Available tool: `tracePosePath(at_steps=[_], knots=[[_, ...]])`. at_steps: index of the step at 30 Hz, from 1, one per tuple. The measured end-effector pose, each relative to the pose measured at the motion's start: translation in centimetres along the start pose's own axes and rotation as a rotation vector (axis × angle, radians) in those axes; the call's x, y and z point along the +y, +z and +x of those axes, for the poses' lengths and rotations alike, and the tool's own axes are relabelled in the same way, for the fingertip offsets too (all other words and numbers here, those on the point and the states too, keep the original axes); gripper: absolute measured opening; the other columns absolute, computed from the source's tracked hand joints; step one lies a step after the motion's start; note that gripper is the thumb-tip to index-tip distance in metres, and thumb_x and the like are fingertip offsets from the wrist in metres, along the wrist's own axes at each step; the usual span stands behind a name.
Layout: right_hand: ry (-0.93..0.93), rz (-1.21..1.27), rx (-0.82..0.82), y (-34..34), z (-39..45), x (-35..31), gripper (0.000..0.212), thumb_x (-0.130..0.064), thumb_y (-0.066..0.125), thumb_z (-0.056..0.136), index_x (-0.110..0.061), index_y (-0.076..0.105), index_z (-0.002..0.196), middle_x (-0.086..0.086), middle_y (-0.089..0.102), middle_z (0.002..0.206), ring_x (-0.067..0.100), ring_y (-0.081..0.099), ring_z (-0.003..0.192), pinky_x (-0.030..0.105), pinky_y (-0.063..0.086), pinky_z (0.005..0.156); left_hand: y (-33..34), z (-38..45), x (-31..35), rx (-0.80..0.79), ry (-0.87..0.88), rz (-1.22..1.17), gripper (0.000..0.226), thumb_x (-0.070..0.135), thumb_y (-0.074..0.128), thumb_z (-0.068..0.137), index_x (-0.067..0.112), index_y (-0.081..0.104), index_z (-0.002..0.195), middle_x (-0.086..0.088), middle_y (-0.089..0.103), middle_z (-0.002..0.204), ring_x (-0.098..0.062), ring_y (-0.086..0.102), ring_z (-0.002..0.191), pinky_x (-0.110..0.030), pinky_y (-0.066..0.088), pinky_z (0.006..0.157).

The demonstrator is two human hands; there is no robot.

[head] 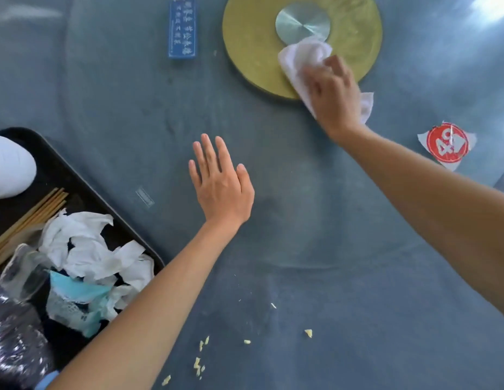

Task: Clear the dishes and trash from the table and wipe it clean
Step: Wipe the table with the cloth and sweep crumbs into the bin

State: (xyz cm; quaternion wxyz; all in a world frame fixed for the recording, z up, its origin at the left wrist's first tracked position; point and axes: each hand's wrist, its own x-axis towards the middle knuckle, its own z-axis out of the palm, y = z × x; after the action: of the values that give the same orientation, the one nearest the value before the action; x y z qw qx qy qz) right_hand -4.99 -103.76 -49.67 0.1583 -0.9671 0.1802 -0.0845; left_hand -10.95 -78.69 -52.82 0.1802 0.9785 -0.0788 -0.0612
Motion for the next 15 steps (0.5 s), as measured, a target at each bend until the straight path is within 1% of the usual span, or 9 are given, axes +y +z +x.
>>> tracePosePath(at_steps=[2, 4, 6, 8, 10, 12, 13, 14, 15], knots=[[-0.223, 0.068, -0.120, 1.0, -5.4, -2.0, 0.041, -0.017, 0.045, 0.098, -0.013, 0.069, 0.131, 0.017, 0.060, 0.119, 0.031, 0.054, 0.102, 0.025, 0.029, 0.079, 0.0, 1.0, -1.2, 0.014, 0.037, 0.039, 0.063, 0.031, 0.024, 0.102, 0.010, 0.020, 0.161, -0.012, 0.012, 0.170, -0.029, 0.008, 0.158, -0.047, 0.008, 0.126], [-0.413, 0.155, -0.278, 1.1, -12.7, -3.4, 0.046, -0.027, 0.047, 0.090, -0.017, 0.071, 0.128, 0.011, 0.063, 0.115, 0.022, 0.053, 0.097, 0.033, 0.041, 0.083, -0.3, 2.4, -2.8, 0.023, 0.082, 0.055, 0.062, 0.030, 0.024, 0.102, 0.012, 0.022, 0.161, -0.010, 0.014, 0.170, -0.026, 0.010, 0.158, -0.046, 0.009, 0.126], [-0.610, 0.192, -0.413, 1.1, -19.1, -3.6, 0.045, -0.008, 0.062, 0.084, -0.017, 0.072, 0.127, 0.006, 0.067, 0.117, 0.023, 0.056, 0.092, 0.034, 0.043, 0.076, -0.8, 3.9, -4.1, 0.030, 0.112, 0.051, 0.061, 0.030, 0.026, 0.102, 0.014, 0.025, 0.161, -0.008, 0.018, 0.170, -0.025, 0.012, 0.158, -0.045, 0.009, 0.125], [-0.846, 0.212, -0.457, 1.0, -22.5, -3.3, 0.056, 0.010, 0.072, 0.072, -0.013, 0.073, 0.123, 0.006, 0.069, 0.115, 0.026, 0.052, 0.080, 0.031, 0.031, 0.069, -1.4, 5.6, -5.3, 0.034, 0.144, 0.047, 0.060, 0.031, 0.028, 0.103, 0.015, 0.027, 0.160, -0.008, 0.019, 0.169, -0.025, 0.013, 0.158, -0.046, 0.009, 0.125], [-0.991, 0.204, -0.469, -0.4, -22.1, -3.6, 0.055, 0.007, 0.074, 0.080, -0.019, 0.071, 0.128, 0.001, 0.067, 0.116, 0.024, 0.054, 0.083, 0.026, 0.041, 0.074, -2.4, 7.2, -6.3, 0.017, 0.150, 0.060, 0.058, 0.030, 0.029, 0.104, 0.013, 0.027, 0.160, -0.010, 0.018, 0.170, -0.028, 0.011, 0.158, -0.049, 0.008, 0.126], [-0.984, 0.108, -0.267, -1.3, -17.9, -2.7, 0.030, -0.027, 0.068, 0.100, -0.034, 0.066, 0.129, -0.015, 0.061, 0.115, 0.012, 0.058, 0.098, 0.009, 0.037, 0.085, -2.9, 7.4, -6.2, 0.009, 0.108, 0.027, 0.056, 0.024, 0.031, 0.105, 0.008, 0.029, 0.159, -0.013, 0.018, 0.169, -0.030, 0.010, 0.158, -0.050, 0.010, 0.127], [-0.947, -0.031, -0.155, -1.4, -14.3, -1.2, 0.030, -0.049, 0.053, 0.105, -0.038, 0.064, 0.130, -0.017, 0.058, 0.119, 0.009, 0.057, 0.105, 0.010, 0.035, 0.084, -2.9, 6.6, -5.3, 0.002, 0.104, -0.008, 0.056, 0.023, 0.032, 0.104, 0.006, 0.032, 0.157, -0.014, 0.019, 0.169, -0.031, 0.011, 0.158, -0.050, 0.010, 0.127], [-0.848, -0.191, -0.093, -2.1, -10.3, 0.4, 0.043, -0.059, 0.040, 0.105, -0.038, 0.064, 0.133, -0.014, 0.057, 0.126, 0.013, 0.058, 0.109, 0.019, 0.038, 0.082, -2.6, 5.1, -4.0, -0.013, 0.142, -0.032, 0.057, 0.024, 0.034, 0.102, 0.007, 0.034, 0.157, -0.014, 0.019, 0.169, -0.031, 0.012, 0.158, -0.050, 0.010, 0.126], [-0.684, -0.234, -0.020, -2.4, -6.4, 2.0, 0.044, -0.055, 0.039, 0.105, -0.036, 0.066, 0.133, -0.005, 0.058, 0.131, 0.022, 0.061, 0.108, 0.030, 0.041, 0.079, -1.9, 3.1, -2.5, -0.037, 0.210, -0.033, 0.058, 0.025, 0.036, 0.101, 0.009, 0.035, 0.157, -0.012, 0.020, 0.169, -0.029, 0.012, 0.158, -0.050, 0.009, 0.126]])
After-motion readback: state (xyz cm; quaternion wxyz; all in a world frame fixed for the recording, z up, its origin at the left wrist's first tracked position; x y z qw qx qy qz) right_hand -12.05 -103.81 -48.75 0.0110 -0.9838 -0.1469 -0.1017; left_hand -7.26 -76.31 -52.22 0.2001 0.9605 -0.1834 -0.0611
